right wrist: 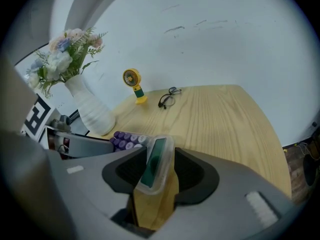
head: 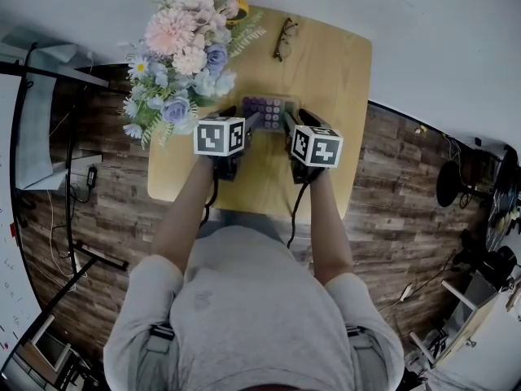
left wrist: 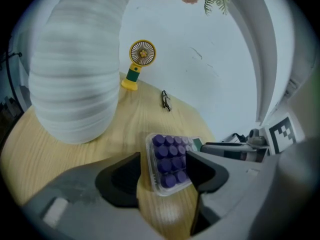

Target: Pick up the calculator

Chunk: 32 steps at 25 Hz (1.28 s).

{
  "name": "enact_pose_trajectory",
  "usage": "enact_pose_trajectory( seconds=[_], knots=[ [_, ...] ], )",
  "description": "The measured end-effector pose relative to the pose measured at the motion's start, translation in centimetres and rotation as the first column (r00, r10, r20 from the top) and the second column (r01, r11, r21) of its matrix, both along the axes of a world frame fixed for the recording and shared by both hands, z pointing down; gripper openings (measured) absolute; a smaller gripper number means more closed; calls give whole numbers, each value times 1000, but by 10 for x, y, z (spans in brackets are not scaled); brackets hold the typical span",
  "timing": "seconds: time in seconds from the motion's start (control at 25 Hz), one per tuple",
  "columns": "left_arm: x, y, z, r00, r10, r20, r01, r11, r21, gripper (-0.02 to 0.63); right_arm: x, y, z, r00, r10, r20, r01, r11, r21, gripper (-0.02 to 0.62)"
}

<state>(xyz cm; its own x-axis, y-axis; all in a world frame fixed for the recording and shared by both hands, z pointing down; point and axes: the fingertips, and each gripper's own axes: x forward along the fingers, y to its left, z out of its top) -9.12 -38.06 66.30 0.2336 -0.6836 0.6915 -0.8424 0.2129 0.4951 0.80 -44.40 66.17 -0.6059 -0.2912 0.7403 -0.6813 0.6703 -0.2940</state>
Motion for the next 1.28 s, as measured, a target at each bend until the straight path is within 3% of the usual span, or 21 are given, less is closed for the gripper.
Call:
enact_pose_trajectory(
  seconds=[0.48, 0.72, 1.04, 1.28],
  knots=[
    [5, 0, 0, 998, 47, 34, -47, 999, 6, 291, -1, 2, 7, 998, 36, 51, -32, 996, -79, 196],
    [10, -4, 0, 997, 56, 48, -56, 998, 9, 291, -5, 5, 6, 994, 70, 87, -61, 994, -95, 167],
    [15, -3, -12, 993, 76, 86, -79, 996, 35, 291, 3, 5, -6, 994, 83, 74, -82, 997, -12, 156],
    [19, -4, -26, 985, 89, 145, -102, 991, 85, 291, 10, 5, -27, 988, 102, 115, -111, 992, 66, 117]
  ],
)
